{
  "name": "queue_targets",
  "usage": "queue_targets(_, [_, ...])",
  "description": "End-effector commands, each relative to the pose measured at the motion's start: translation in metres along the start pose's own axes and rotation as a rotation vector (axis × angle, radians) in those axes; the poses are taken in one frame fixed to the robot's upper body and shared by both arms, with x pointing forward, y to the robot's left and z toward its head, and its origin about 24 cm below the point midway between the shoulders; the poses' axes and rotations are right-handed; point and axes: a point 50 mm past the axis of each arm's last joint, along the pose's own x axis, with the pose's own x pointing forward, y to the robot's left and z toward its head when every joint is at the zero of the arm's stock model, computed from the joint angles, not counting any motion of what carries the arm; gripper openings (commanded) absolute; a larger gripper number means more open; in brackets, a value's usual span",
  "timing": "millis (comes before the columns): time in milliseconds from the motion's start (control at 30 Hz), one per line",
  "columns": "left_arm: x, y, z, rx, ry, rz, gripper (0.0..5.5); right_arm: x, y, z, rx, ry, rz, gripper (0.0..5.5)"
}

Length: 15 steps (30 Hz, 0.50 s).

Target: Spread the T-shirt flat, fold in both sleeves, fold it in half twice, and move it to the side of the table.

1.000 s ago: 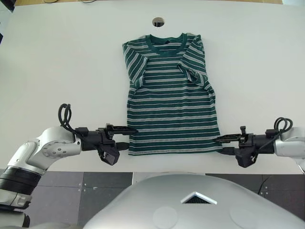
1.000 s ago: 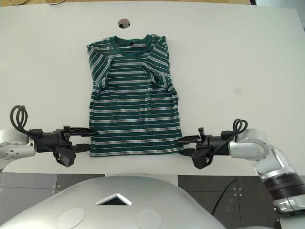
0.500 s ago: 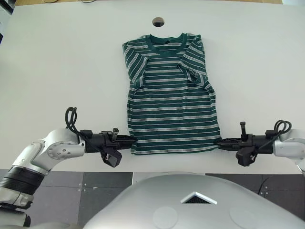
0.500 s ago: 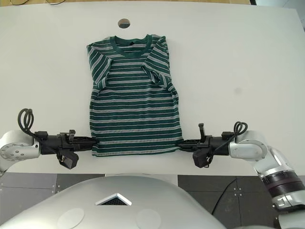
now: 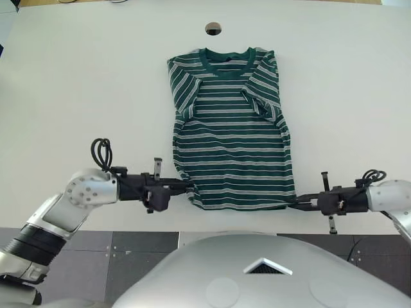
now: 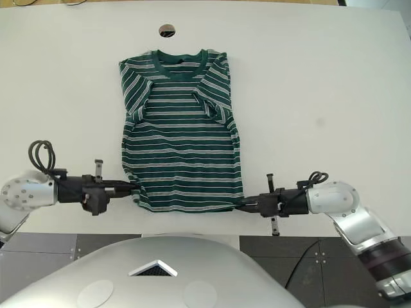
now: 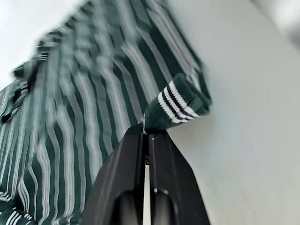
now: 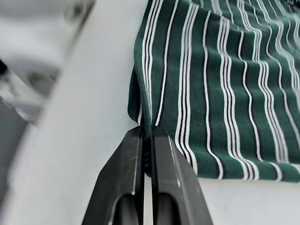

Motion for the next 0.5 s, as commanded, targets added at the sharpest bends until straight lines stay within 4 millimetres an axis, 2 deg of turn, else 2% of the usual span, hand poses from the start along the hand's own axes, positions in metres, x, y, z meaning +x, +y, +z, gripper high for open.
queue_targets(33, [-0.029, 0.02, 0.005, -0.312, -0.039, -0.071, 0.13, -0.018, -0.017, 0.023, 0.111, -0.03, 0.058, 0.1])
queue_targets(133, [-0.035, 0.011, 0.003, -0.427, -0.059, -0.136, 0.13, -0.017, -0.022, 0.031, 0.094, -0.041, 0.071, 0.1])
queue_targets(233, [-0.037, -0.009, 0.018, -0.46, -0.16, -0.263, 0.13, -0.017, -0.016, 0.043, 0.084, -0.069, 0.104, 0.1])
queue_targets(300, [-0.041, -0.016, 0.023, -0.448, -0.193, -0.27, 0.13, -0.02, -0.015, 0.052, 0.076, -0.097, 0.119, 0.1])
queue_targets(400, [-0.048, -0.013, 0.022, -0.417, -0.187, -0.195, 0.13, -0.023, -0.012, 0.065, 0.058, -0.136, 0.136, 0.1])
queue_targets(500, [-0.052, -0.005, 0.025, -0.394, -0.215, -0.155, 0.13, -0.025, -0.013, 0.068, 0.036, -0.152, 0.106, 0.1])
